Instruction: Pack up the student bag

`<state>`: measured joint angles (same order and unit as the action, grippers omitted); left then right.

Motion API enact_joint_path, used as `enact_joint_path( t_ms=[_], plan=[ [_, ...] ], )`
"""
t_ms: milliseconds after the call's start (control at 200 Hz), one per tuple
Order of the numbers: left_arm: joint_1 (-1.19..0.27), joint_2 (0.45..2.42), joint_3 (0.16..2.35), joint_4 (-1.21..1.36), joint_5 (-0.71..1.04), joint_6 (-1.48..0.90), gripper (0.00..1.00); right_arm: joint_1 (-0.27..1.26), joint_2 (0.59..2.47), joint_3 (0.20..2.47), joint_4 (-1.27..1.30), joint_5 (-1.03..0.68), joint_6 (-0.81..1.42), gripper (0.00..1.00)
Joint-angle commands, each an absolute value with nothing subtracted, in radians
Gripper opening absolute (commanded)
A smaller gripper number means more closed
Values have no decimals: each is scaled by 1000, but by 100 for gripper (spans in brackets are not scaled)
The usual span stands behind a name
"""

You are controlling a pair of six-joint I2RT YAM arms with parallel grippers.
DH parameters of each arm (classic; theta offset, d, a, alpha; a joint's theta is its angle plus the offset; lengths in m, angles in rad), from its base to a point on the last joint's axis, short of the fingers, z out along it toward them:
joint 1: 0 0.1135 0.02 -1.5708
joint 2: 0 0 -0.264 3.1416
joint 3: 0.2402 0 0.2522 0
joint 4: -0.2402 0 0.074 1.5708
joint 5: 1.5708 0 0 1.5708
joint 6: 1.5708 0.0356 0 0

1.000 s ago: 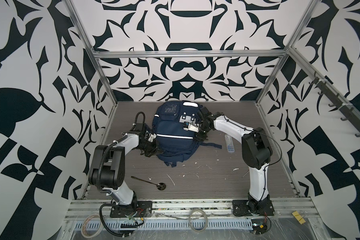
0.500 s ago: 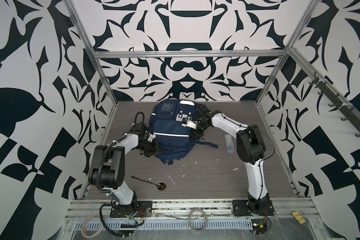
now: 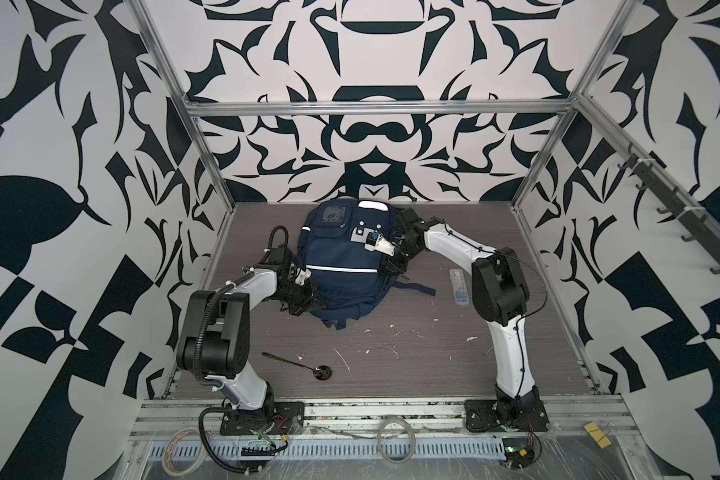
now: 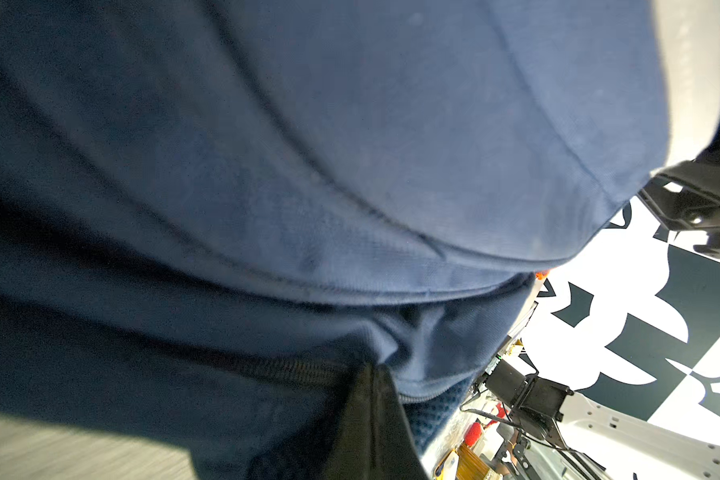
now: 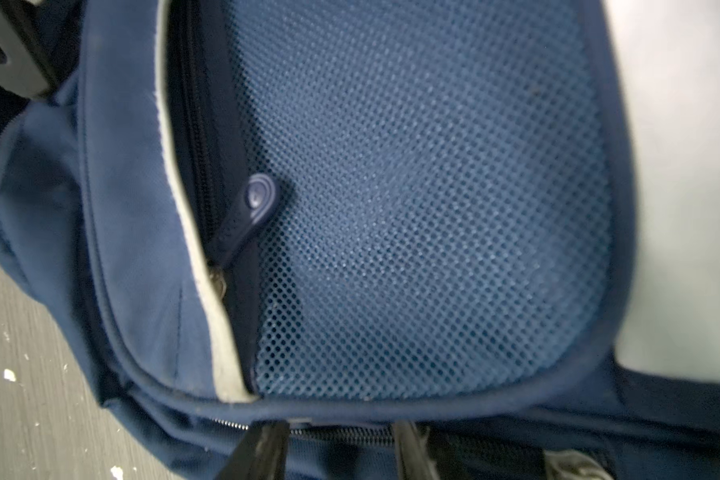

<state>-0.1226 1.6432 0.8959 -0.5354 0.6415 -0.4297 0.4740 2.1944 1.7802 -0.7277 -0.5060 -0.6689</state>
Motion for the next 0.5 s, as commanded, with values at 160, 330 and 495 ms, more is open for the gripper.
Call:
enact_joint_path(
  t_ms=[160,330,495],
  plan=[
    [-124,1633,871,-541,659,-446,0,538,2133,1717,-771,-497,-655,36],
    [-124,1635,876,-544,658,-443,0,547,2060,1624,-696,-422,-647,28],
    [-124,1635,873,-545,658,-439,0,554,2012,1582,-681,-367,-663,26]
  ],
)
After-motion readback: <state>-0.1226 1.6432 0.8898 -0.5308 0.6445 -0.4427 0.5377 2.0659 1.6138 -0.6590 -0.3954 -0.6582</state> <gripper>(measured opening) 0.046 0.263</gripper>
